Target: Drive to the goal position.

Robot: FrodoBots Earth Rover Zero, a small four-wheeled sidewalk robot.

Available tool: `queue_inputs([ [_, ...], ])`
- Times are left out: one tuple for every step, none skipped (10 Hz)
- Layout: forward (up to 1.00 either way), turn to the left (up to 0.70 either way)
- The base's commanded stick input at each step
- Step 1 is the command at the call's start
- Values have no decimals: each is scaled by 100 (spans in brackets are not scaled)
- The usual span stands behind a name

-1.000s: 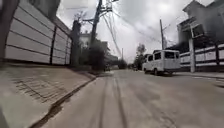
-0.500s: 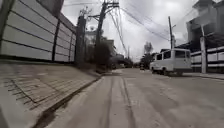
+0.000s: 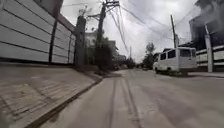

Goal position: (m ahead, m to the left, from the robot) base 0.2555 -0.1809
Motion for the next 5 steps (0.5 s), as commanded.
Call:
queue_inputs([
  [70, 0],
  [70, -3],
  [70, -22],
  [70, -35],
  [70, -35],
])
